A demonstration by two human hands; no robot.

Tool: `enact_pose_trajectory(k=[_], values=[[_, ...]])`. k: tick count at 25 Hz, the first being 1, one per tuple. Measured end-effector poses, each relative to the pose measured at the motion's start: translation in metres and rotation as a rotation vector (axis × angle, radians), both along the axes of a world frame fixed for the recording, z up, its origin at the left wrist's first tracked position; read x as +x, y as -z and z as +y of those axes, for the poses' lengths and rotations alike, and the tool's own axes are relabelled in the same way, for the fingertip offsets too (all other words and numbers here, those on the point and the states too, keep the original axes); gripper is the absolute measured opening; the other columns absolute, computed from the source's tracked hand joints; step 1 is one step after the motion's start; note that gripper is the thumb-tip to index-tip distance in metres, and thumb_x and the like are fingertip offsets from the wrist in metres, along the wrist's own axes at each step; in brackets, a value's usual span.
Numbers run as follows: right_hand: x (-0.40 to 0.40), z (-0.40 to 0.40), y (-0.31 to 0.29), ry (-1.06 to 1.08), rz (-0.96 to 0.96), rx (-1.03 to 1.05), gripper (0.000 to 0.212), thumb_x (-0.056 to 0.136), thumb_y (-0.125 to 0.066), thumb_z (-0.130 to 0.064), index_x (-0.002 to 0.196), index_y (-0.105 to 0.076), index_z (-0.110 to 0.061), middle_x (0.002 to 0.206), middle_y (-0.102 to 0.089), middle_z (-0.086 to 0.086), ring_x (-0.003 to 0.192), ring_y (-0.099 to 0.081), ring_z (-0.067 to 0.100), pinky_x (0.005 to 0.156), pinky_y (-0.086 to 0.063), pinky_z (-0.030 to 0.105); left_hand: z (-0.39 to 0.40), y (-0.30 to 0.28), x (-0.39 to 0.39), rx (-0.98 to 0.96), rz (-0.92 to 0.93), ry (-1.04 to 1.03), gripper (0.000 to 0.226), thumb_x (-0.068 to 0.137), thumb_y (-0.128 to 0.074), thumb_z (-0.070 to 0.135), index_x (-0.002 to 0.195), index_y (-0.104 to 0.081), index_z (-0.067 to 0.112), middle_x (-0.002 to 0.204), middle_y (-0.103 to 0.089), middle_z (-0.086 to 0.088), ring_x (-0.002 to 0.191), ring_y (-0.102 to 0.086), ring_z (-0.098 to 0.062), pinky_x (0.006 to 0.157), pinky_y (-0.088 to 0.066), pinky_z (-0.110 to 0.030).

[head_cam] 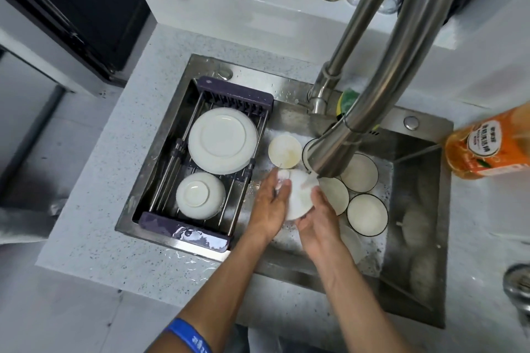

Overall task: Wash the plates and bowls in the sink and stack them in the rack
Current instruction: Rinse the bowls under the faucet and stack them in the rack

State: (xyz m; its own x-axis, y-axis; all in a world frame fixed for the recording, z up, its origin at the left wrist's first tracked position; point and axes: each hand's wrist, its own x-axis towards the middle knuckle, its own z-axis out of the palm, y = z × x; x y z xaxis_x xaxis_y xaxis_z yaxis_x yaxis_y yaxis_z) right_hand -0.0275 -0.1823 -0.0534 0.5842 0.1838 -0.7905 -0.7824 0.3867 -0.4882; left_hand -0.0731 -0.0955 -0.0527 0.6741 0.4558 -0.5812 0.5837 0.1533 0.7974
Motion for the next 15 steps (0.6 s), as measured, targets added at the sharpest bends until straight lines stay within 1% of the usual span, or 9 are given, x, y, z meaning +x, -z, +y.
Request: enact_pose_trajectory(k=[1,3,5,6,7,9,11,13,15], values=[[-0.001,-0.004,-0.003,0.016,-0.013,0.000,0.032,0.103,-0.047,-0.024,0.128,-0.059,-0.009,0.120,-0.069,0.014,0.111,-0.066,0.029,0.093,-0.053,0.045,-0.002,-0.001,0.006,-0.092,0.001,-0.045,0.059,0.098,-0.051,0.050,0.151,-0.037,0.031,0.154,-0.040,0.003,0.136,-0.042,-0.013,0.113,-0.034,-0.030],[-0.003,-0.007,-0.013,-0.056,-0.121,-0.087,0.022,0.103,-0.049,-0.024,0.114,-0.066,-0.015,0.109,-0.073,0.006,0.102,-0.068,0.022,0.092,-0.052,0.041,-0.007,0.006,0.015,-0.312,0.012,-0.166,0.056,0.089,-0.052,0.061,0.137,-0.054,0.032,0.140,-0.058,-0.002,0.117,-0.060,-0.017,0.092,-0.051,-0.032],[-0.003,-0.007,-0.027,-0.314,-0.403,-0.325,0.021,0.103,-0.050,-0.022,0.088,-0.065,-0.020,0.082,-0.070,-0.011,0.080,-0.063,0.008,0.075,-0.051,0.028,-0.007,0.006,0.018,-0.486,0.066,-0.258,0.051,0.090,-0.046,0.063,0.119,-0.066,0.026,0.112,-0.073,-0.005,0.093,-0.069,-0.019,0.067,-0.054,-0.028],[-0.004,-0.008,-0.033,-0.482,-0.577,-0.454,0.026,0.103,-0.050,-0.020,0.079,-0.059,-0.022,0.072,-0.063,-0.013,0.070,-0.056,0.004,0.067,-0.046,0.025,-0.006,0.005,0.019,-0.533,0.113,-0.279,0.050,0.093,-0.044,0.060,0.115,-0.068,0.023,0.100,-0.075,-0.003,0.084,-0.069,-0.018,0.060,-0.052,-0.027],[-0.006,-0.011,-0.035,-0.650,-0.761,-0.583,0.027,0.102,-0.050,-0.019,0.077,-0.056,-0.023,0.069,-0.059,-0.011,0.066,-0.052,0.004,0.063,-0.042,0.028,-0.005,0.007,0.021,-0.561,0.145,-0.308,0.048,0.095,-0.042,0.057,0.113,-0.068,0.020,0.092,-0.075,-0.003,0.078,-0.069,-0.018,0.058,-0.052,-0.027],[-0.011,-0.020,-0.038,-0.950,-1.172,-0.856,0.015,0.099,-0.053,-0.014,0.088,-0.061,-0.020,0.075,-0.064,-0.004,0.067,-0.057,0.015,0.061,-0.044,0.031,-0.004,0.009,0.026,-0.675,0.095,-0.417,0.044,0.099,-0.040,0.047,0.114,-0.067,0.015,0.088,-0.074,-0.007,0.078,-0.069,-0.022,0.065,-0.055,-0.030],[-0.020,-0.021,-0.036,-1.115,-1.442,-1.005,0.012,0.088,-0.063,-0.006,0.097,-0.065,-0.015,0.076,-0.068,0.002,0.066,-0.063,0.025,0.058,-0.048,0.032,-0.003,0.003,0.029,-0.810,-0.006,-0.492,0.041,0.099,-0.041,0.039,0.113,-0.067,0.010,0.090,-0.073,-0.012,0.084,-0.068,-0.026,0.074,-0.055,-0.032],[-0.018,-0.016,-0.040,-1.181,-1.401,-0.982,0.021,0.085,-0.066,-0.009,0.104,-0.065,-0.017,0.081,-0.071,0.001,0.071,-0.064,0.025,0.060,-0.049,0.032,0.000,-0.001,0.026,-0.907,-0.082,-0.506,0.042,0.096,-0.045,0.036,0.112,-0.068,0.005,0.095,-0.071,-0.017,0.089,-0.067,-0.031,0.078,-0.055,-0.035],[-0.016,-0.018,-0.042,-1.245,-1.373,-1.009,0.026,0.082,-0.067,-0.010,0.105,-0.064,-0.021,0.082,-0.071,-0.002,0.073,-0.064,0.023,0.062,-0.046,0.031,0.002,-0.002,0.022,-0.920,-0.101,-0.457,0.043,0.095,-0.048,0.035,0.113,-0.069,0.003,0.096,-0.071,-0.018,0.088,-0.067,-0.031,0.072,-0.056,-0.033]])
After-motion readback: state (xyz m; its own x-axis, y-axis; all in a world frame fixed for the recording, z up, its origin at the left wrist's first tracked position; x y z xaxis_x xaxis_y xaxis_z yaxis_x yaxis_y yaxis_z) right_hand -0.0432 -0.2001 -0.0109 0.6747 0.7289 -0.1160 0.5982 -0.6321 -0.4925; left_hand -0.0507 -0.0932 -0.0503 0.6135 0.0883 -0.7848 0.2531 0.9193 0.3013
